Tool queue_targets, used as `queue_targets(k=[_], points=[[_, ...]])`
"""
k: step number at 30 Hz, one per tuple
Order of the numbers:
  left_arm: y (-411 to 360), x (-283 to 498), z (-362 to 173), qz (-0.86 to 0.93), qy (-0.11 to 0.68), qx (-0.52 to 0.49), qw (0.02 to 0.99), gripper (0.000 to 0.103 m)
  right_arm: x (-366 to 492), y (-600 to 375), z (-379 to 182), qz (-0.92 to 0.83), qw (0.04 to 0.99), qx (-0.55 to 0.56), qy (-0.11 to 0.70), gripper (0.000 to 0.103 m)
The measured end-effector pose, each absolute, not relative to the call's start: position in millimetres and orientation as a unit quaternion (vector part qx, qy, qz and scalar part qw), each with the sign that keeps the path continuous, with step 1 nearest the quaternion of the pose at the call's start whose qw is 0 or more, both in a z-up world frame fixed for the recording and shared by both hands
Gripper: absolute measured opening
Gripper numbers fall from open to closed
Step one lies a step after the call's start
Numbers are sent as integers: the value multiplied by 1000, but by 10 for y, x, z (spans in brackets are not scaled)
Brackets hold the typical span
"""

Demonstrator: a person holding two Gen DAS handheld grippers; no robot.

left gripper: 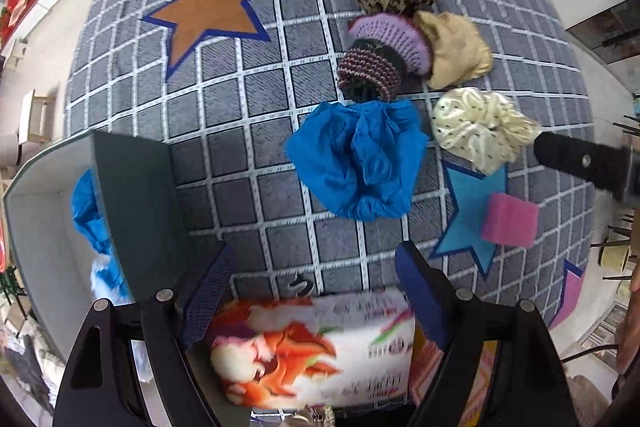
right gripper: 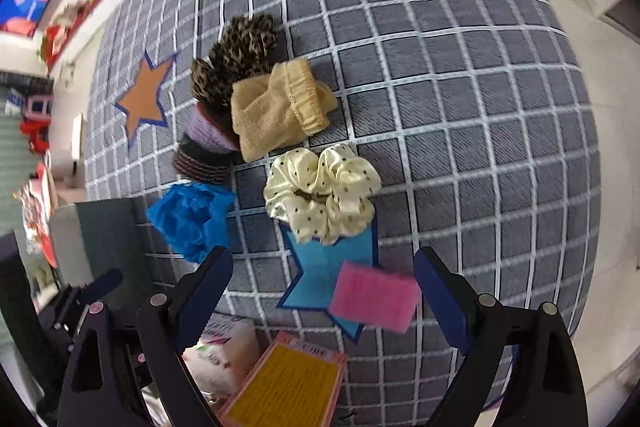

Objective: Organize soft objects
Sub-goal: 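Grasp the blue cloth with the left tool while the right tool grasps the polka-dot scrunchie, then carry the blue cloth and polka-dot scrunchie over the white box with both tools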

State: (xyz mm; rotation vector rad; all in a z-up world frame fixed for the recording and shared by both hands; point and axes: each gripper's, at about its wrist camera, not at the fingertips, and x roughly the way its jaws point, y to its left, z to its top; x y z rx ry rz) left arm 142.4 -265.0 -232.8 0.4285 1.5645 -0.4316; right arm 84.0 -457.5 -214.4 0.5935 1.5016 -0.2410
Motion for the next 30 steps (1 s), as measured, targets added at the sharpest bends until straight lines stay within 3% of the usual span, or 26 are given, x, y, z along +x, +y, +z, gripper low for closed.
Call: queue_targets(k=[12, 19, 20, 21, 22, 25, 30], points=[[-2910, 1753, -2745, -164, 722, 177, 649, 85, 1154, -4646, -2611, -95, 664, 265, 693, 93], [-3001, 1772, -3144, -128, 745, 158, 635, 81, 1165, -4443, -2930, -112, 664, 198, 712, 94], [-3060, 1734, -3096, -144, 740, 160, 637, 48, 1155, -4402, -2902, -123, 669, 184, 709, 80], [-3096, 1701, -3043, -150, 739, 163, 636, 17, 1152, -4385, -2868, -135, 671, 164, 711, 43], [-3130, 1663, -2981, -156, 740, 164, 633, 17, 1157, -4351, -2806, -128, 680, 150, 707, 10], [-3156, 1626, -2701, -194, 721, 144, 649, 17, 1062, -4446, -2759, -79, 660, 242, 707, 8], [-3053, 1680, -2508, -191, 708, 132, 667, 17, 911, -4461, -2438, -68, 691, 235, 680, 8]])
